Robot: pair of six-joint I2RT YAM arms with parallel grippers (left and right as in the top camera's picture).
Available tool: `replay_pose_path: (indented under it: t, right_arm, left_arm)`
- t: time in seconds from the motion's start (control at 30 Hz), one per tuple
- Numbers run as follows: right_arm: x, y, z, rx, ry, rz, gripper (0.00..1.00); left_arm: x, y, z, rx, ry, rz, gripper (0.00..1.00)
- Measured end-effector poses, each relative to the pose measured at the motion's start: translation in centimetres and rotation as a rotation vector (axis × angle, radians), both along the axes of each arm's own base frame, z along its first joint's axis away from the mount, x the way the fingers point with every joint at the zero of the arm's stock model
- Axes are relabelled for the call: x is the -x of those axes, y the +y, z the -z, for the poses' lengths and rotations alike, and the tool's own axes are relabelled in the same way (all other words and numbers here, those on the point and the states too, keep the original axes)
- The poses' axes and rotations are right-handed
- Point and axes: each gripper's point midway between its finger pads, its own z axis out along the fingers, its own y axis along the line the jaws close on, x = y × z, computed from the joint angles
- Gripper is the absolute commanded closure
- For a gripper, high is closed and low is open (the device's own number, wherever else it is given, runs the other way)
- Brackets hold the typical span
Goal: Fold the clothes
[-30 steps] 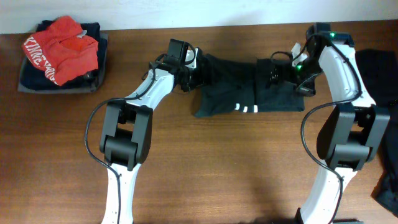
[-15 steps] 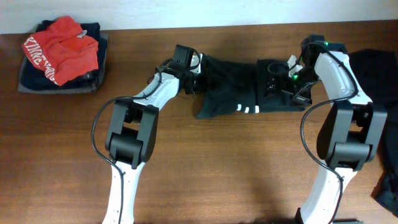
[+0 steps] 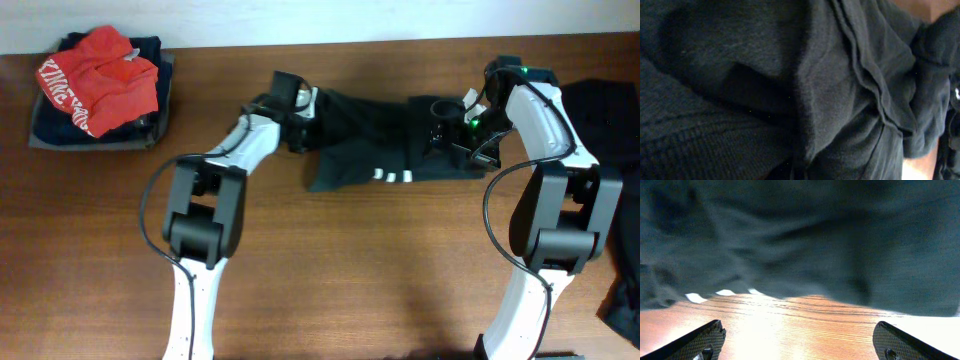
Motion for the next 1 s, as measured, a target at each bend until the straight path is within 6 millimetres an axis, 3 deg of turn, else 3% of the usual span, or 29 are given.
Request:
replay_pose_path:
  t: [0.3,0.43,0.6,0.77,0.9,1.0]
  right_arm:
    - [-0.9,-0.2,0.0,0.005,-0.038,0.005,0.01]
    - [-1.3,-0.2,0.0,0.007,-0.053,0.005,0.01]
    - [-1.6,-0.3,0.3,0.012,-0.068,0.007,0.01]
    - [-1.7,-0.6,2.2,0.032,-0.082,0.015,0.01]
    - [-1.5,-0.7,4.5,0.039,-0.087,0.051,0.01]
    - [-2.1,-0.5,4.7,0.034,-0.130,0.072,0.01]
  left_arm:
    - [-1.7,11.2,0.1,-0.033,0.089,-0.150,1.00]
    - [-1.2,14.3,-0.1,-0.082,0.125,-0.156,0.99]
    - [-0.3,17.0,-0.3,-0.200,0.176,-0.134,0.99]
    - [-0.5,18.7,-1.5,-0.305,0.187,-0.104,0.99]
    - [-1.7,18.8,-4.2,-0.336,0.139,-0.096,1.00]
    - [-2.7,18.2,-7.1,-0.348,0.077,-0.085,1.00]
